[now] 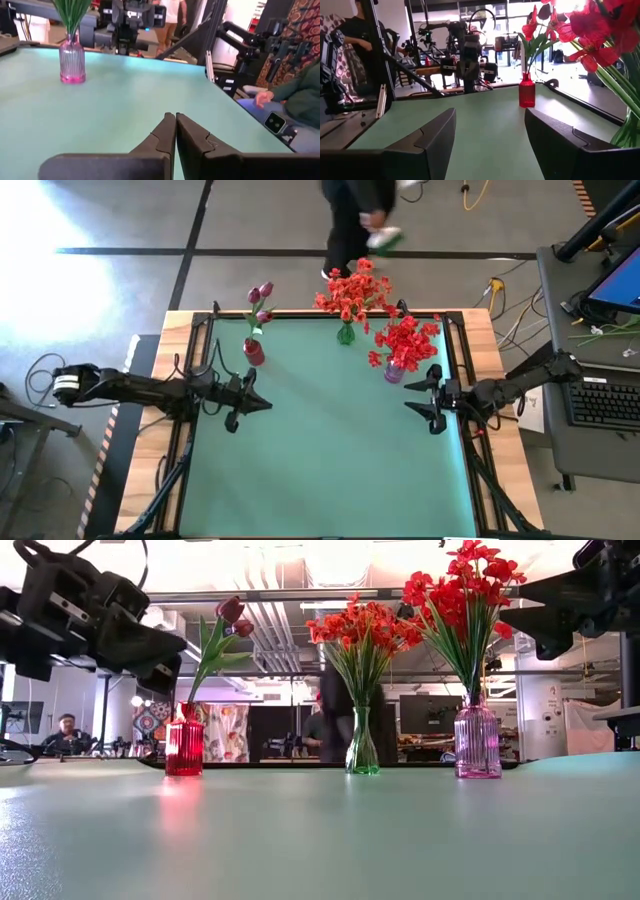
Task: Sort flowers into vase by color
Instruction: Return to Home Position
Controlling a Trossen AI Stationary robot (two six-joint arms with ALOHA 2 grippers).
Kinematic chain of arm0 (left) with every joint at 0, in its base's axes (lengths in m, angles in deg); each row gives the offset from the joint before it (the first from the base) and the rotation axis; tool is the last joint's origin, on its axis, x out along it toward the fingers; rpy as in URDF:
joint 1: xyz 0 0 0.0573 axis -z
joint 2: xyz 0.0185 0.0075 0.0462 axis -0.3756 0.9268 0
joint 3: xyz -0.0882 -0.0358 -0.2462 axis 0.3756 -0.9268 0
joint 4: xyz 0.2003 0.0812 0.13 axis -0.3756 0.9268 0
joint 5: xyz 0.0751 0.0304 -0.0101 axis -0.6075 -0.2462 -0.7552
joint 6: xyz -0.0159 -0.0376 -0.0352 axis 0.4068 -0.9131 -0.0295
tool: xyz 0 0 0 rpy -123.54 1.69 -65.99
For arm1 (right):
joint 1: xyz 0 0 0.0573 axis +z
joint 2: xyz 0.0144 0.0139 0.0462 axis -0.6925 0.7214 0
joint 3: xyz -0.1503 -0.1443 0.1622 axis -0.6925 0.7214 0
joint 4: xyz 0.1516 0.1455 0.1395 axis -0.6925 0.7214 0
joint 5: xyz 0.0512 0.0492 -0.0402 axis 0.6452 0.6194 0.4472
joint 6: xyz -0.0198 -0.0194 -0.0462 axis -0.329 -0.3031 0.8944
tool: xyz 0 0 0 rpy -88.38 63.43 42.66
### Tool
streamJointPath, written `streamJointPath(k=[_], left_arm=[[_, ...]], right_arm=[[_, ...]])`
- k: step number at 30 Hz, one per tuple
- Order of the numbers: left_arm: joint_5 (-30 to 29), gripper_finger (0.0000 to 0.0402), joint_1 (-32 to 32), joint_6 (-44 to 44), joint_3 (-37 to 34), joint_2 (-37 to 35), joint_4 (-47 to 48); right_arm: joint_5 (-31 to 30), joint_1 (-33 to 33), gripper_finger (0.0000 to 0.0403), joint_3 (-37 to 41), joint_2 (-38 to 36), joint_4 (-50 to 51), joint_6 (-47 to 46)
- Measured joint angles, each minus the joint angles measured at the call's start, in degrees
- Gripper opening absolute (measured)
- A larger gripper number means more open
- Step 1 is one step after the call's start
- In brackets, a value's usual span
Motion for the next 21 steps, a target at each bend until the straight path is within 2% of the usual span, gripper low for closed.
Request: streamJointPath(k=[12, 21], left_arm=[[0.0, 0.0, 0.0, 0.0, 0.2, 5.5, 0.1], [0.0, 0.0, 0.0, 0.0, 5.3, 11.5, -0.1]], right_arm=[[0.0, 0.0, 0.0228, 0.0, 0.1, 0.0, 0.0], [0.0, 0.0, 0.0228, 0.0, 0.1, 0.0, 0.0]])
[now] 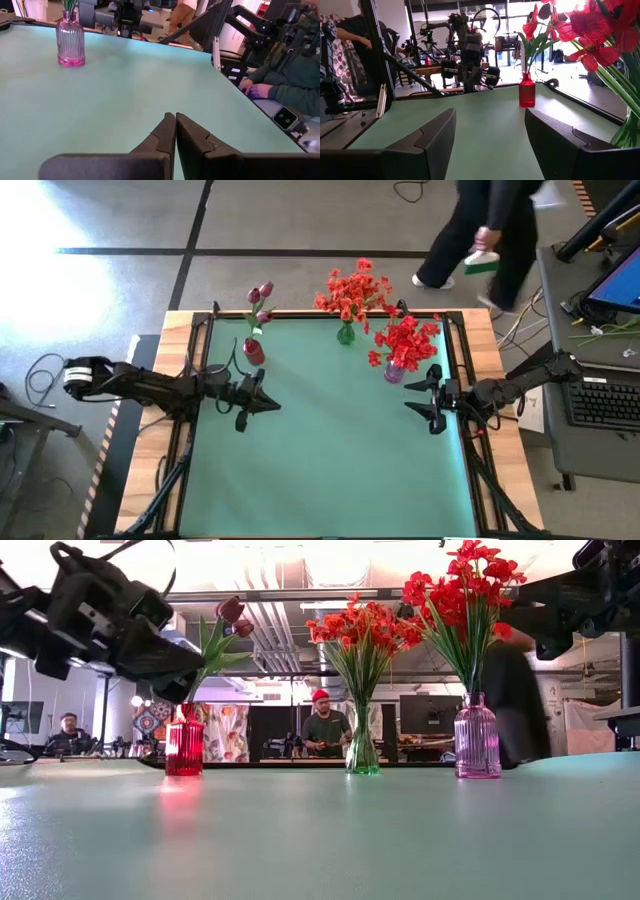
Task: Sort flowers into vase by color
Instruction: Return to Home Position
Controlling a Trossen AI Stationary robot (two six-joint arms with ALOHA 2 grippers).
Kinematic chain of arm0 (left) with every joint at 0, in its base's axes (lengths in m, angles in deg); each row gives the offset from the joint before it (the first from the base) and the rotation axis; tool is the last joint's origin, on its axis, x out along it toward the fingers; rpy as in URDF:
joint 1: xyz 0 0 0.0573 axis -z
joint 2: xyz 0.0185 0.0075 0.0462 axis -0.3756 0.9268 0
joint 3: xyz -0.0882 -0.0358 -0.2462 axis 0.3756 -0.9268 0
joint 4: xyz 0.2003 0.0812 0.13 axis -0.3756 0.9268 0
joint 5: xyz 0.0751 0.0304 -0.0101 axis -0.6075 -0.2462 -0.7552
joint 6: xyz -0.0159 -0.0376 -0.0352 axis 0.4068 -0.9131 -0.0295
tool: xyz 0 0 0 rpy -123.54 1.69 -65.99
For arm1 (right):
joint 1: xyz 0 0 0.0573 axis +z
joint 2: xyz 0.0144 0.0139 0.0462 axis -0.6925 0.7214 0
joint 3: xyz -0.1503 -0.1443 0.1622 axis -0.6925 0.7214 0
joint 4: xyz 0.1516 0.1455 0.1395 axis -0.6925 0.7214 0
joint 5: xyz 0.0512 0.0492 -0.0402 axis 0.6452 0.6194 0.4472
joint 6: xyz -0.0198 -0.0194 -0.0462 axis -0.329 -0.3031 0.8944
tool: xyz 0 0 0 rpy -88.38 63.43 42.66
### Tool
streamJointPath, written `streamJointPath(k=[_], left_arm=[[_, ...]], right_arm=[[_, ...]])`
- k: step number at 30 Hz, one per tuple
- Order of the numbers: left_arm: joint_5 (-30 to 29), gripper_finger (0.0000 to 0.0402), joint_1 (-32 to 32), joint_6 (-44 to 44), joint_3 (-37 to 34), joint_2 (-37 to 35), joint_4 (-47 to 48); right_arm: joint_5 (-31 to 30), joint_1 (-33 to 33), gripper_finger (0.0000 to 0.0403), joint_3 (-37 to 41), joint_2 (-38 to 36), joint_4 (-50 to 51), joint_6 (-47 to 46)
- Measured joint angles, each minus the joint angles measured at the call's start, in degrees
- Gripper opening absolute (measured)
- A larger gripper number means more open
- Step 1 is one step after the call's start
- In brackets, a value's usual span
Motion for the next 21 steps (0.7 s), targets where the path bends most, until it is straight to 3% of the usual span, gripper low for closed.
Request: streamJointPath(k=[11, 21], left_arm=[[0.0, 0.0, 0.0, 0.0, 12.8, 9.9, 0.1], [0.0, 0.0, 0.0, 0.0, 36.4, 25.3, 0.0]], right_arm=[[0.0, 0.0, 0.0228, 0.0, 0.0, 0.0, 0.0], [0.0, 0.0, 0.0228, 0.0, 0.0, 0.0, 0.0]])
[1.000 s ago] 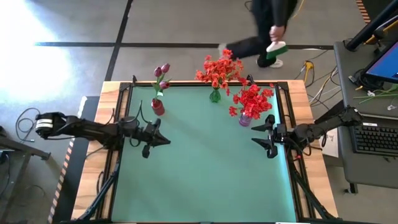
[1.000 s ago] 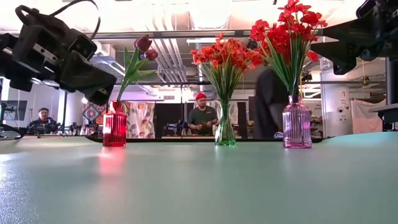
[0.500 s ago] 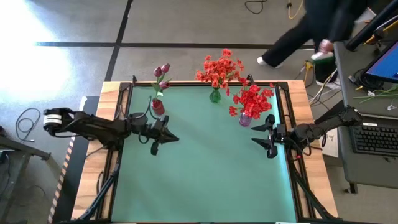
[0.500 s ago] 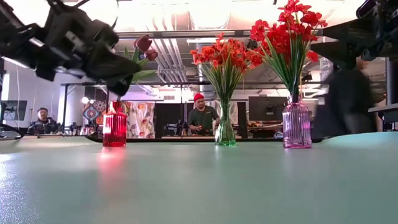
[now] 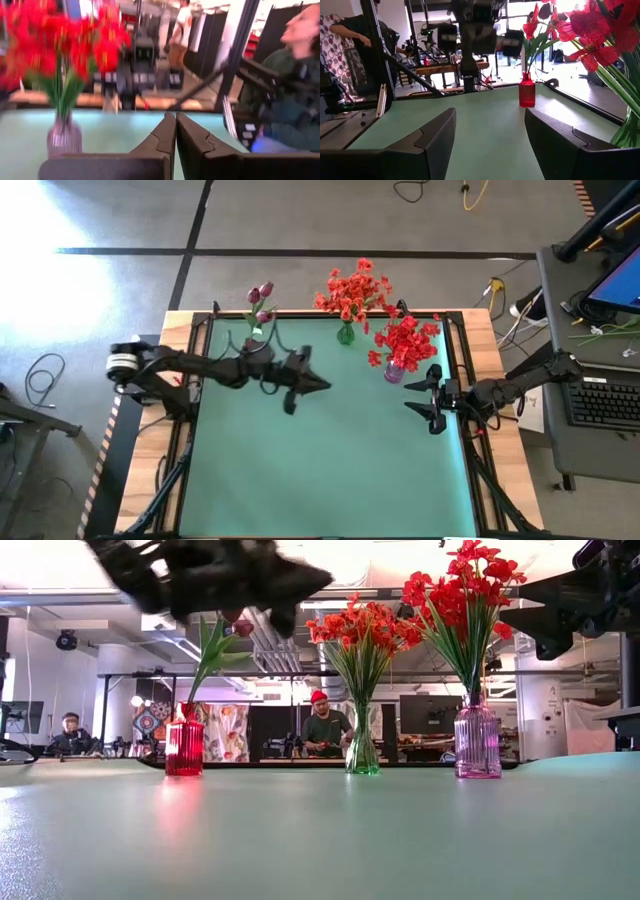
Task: Sort flowers into vase by color
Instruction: Return to Home Position
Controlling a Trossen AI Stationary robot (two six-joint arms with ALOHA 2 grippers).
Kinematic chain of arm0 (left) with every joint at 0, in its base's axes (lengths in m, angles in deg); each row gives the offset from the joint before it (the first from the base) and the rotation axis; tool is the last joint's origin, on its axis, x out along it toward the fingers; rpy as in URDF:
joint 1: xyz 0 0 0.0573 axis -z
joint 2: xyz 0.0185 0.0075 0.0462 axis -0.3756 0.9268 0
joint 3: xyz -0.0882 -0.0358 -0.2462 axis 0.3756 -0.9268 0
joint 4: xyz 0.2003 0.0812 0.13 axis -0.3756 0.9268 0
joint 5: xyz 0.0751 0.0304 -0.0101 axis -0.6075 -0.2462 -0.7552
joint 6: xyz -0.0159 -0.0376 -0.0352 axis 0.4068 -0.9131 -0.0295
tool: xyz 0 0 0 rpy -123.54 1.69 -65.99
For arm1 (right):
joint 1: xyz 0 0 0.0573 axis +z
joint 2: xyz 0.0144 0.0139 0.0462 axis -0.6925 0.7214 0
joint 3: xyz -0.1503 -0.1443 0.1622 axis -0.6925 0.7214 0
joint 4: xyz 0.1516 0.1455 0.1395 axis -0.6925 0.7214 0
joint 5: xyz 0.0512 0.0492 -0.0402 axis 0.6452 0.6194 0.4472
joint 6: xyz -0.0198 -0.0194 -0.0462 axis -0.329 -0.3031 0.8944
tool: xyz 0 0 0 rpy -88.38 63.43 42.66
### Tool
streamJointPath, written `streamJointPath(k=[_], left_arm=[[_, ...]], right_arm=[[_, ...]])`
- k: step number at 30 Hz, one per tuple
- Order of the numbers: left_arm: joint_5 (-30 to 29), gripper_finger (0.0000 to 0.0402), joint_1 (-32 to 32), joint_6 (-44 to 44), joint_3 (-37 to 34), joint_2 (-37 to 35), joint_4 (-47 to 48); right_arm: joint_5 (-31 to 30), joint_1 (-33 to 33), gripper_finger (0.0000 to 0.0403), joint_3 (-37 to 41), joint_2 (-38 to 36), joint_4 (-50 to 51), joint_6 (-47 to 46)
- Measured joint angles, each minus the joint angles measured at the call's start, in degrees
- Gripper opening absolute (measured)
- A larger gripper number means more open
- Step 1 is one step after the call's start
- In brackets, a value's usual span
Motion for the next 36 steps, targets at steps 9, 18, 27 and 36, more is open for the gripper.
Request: streamJointPath(k=[9, 18, 27, 36], left_arm=[[0.0, 0.0, 0.0, 0.0, 35.4, 20.9, -0.1], [-0.1, 0.0, 0.0, 0.0, 92.9, 51.5, 0.3], [-15.8, 0.0, 0.8, 2.8, 59.4, 46.7, -29.0], [-10.3, 0.0, -1.7, 2.9, 40.0, 46.9, -12.7]], right_arm=[[0.0, 0.0, 0.0228, 0.0, 0.0, 0.0, 0.0], [0.0, 0.0, 0.0228, 0.0, 0.0, 0.0, 0.0], [0.3, 0.0, 0.0228, 0.0, 1.1, 0.5, 0.0], [0.5, 0.0, 0.0228, 0.0, 1.9, 1.4, 0.0]])
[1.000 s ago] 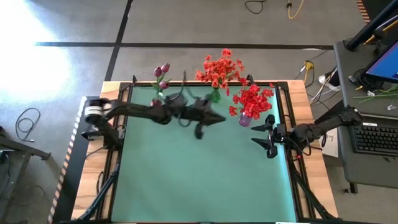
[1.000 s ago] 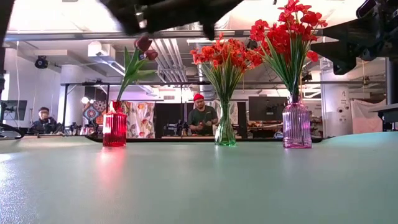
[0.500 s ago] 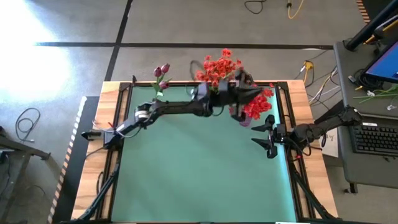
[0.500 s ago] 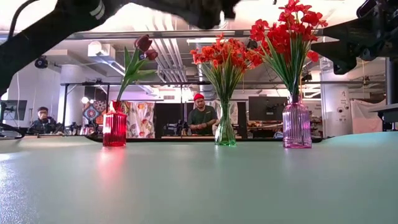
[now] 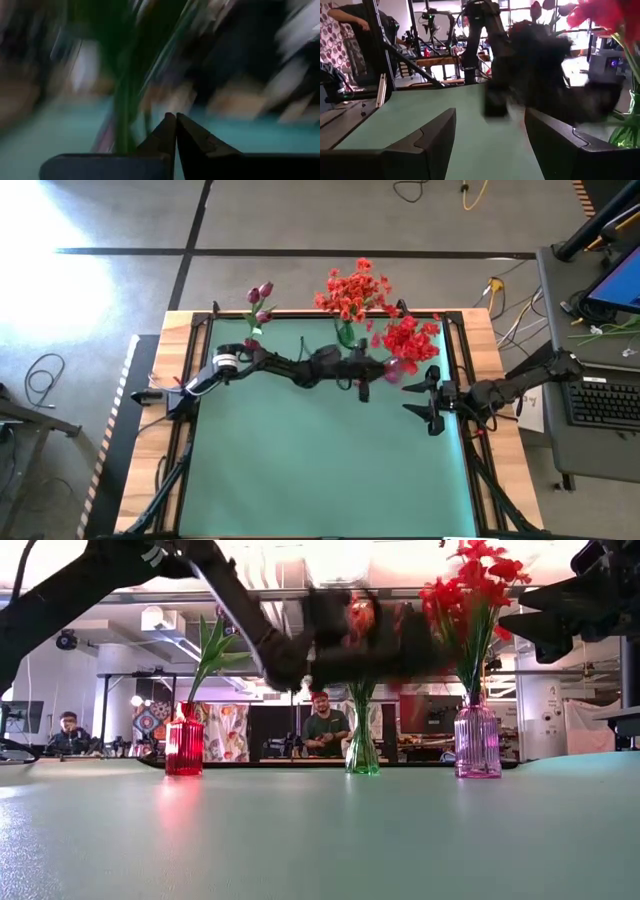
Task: Sort flowers into vase by color
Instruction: Return to Home Position
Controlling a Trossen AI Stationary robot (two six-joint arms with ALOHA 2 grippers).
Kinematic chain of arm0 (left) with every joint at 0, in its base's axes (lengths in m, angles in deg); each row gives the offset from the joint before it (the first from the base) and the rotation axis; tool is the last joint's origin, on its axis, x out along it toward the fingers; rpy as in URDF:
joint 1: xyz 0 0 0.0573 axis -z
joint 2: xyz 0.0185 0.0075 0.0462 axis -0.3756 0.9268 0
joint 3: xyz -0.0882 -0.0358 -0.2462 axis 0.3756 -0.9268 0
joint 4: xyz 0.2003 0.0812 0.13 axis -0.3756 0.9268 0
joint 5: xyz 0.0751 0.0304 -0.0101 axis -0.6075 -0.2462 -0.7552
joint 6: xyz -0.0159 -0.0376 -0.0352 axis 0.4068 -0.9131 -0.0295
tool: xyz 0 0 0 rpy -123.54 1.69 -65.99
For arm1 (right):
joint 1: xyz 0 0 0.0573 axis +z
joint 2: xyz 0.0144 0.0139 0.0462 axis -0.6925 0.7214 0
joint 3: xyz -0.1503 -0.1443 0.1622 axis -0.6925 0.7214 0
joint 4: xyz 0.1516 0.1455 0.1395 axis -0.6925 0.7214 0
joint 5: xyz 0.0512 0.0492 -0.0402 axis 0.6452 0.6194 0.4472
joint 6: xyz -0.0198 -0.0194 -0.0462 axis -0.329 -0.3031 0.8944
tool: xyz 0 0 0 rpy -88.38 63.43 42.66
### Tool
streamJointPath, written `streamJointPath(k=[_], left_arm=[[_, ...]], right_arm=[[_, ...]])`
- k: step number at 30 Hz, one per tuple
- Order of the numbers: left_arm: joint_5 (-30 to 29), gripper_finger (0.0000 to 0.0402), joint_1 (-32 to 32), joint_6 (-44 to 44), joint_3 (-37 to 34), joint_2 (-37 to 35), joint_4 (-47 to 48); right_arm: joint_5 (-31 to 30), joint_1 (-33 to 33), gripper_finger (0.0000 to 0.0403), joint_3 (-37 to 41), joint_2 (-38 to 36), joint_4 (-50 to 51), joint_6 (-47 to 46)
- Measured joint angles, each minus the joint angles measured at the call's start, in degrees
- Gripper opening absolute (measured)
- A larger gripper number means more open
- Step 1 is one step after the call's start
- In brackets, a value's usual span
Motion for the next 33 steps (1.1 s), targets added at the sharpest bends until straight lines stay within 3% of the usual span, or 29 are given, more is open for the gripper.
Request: streamJointPath(k=[3, 6, 9, 12, 15, 18, 27, 33], left_arm=[[-3.0, 0.0, -0.7, -0.1, -3.4, -5.1, 26.2], [-10.1, 0.0, 1.1, -0.1, -4.9, -14.6, 54.6], [-15.9, 0.0, 3.1, -0.1, -9.1, -21.8, 68.4], [-17.4, 0.0, 5.0, -0.1, -16.0, -27.4, 69.7], [-17.5, 0.0, 6.7, -0.1, -22.6, -35.0, 63.4], [-17.4, 0.0, 7.5, -0.1, -28.6, -40.0, 63.0], [-17.6, 0.0, 7.8, -0.1, -36.5, -56.3, 62.9], [-17.6, 0.0, 8.0, -0.1, -44.4, -66.3, 53.8]], right_arm=[[0.0, 0.0, 0.0228, 0.0, 0.1, 0.2, 0.0], [0.1, 0.0, 0.0228, 0.0, 0.2, 0.4, 0.0], [0.0, 0.0, 0.0228, 0.0, 0.3, 0.4, 0.0], [0.0, 0.0, 0.0228, 0.0, 0.2, 0.4, 0.0], [0.0, 0.0, 0.0228, 0.0, 0.2, 0.4, 0.0], [0.0, 0.0, 0.0228, 0.0, 0.3, 0.4, 0.0], [0.0, 0.0, 0.0228, 0.0, 0.4, 0.4, 0.0], [0.0, 0.0, 0.0228, 0.0, 0.5, 0.4, 0.0]])
